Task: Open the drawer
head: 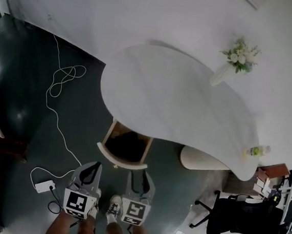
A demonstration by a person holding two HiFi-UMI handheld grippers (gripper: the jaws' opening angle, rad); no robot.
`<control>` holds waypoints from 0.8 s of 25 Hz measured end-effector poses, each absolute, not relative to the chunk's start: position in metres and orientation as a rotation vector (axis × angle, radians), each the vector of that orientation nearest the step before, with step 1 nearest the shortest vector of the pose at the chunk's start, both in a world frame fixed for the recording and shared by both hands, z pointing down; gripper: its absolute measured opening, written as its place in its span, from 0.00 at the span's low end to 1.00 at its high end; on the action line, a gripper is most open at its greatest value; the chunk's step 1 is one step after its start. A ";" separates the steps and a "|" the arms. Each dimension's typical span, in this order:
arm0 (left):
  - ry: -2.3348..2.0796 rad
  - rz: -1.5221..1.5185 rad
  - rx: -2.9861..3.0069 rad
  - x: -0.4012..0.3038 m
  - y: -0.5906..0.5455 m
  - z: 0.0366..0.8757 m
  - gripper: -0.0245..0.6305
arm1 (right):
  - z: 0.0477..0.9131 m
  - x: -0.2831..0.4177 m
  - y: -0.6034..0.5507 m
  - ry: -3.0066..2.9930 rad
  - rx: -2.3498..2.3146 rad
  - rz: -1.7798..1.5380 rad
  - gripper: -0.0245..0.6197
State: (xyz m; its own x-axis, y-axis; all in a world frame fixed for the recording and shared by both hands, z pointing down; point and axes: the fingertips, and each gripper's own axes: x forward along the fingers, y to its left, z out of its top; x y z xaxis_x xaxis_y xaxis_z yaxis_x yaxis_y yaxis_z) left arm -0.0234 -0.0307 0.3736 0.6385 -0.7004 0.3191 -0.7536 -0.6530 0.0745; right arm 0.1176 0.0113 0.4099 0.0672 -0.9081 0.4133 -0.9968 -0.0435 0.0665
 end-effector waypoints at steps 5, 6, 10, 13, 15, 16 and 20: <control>-1.197 0.339 2.716 -0.006 -0.040 0.307 0.05 | 0.338 0.139 0.002 -1.927 2.087 0.303 0.33; -1.197 0.327 2.726 -0.001 -0.040 0.293 0.05 | 0.324 0.143 0.003 -1.933 2.096 0.292 0.33; -1.197 0.287 2.770 0.016 -0.039 0.244 0.05 | 0.272 0.159 0.008 -1.960 2.131 0.268 0.33; -1.189 0.259 2.800 0.025 -0.035 0.211 0.05 | 0.241 0.168 0.018 -1.980 2.153 0.271 0.32; -1.187 0.251 2.818 0.030 -0.032 0.191 0.05 | 0.221 0.172 0.022 -1.987 2.159 0.255 0.32; -1.188 0.248 2.825 0.032 -0.031 0.182 0.05 | 0.211 0.175 0.024 -1.989 2.160 0.241 0.30; -1.191 0.220 2.848 0.040 -0.025 0.149 0.05 | 0.175 0.185 0.031 -2.006 2.175 0.206 0.22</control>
State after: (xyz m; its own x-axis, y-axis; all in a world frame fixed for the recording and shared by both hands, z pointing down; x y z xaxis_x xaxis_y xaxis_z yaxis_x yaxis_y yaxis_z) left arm 0.0400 -0.0246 0.1491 0.6937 -0.7047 0.1490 -0.7113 -0.7027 -0.0115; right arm 0.1854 0.0307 0.1747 0.0827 -0.9722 0.2191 -0.9964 -0.0770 0.0347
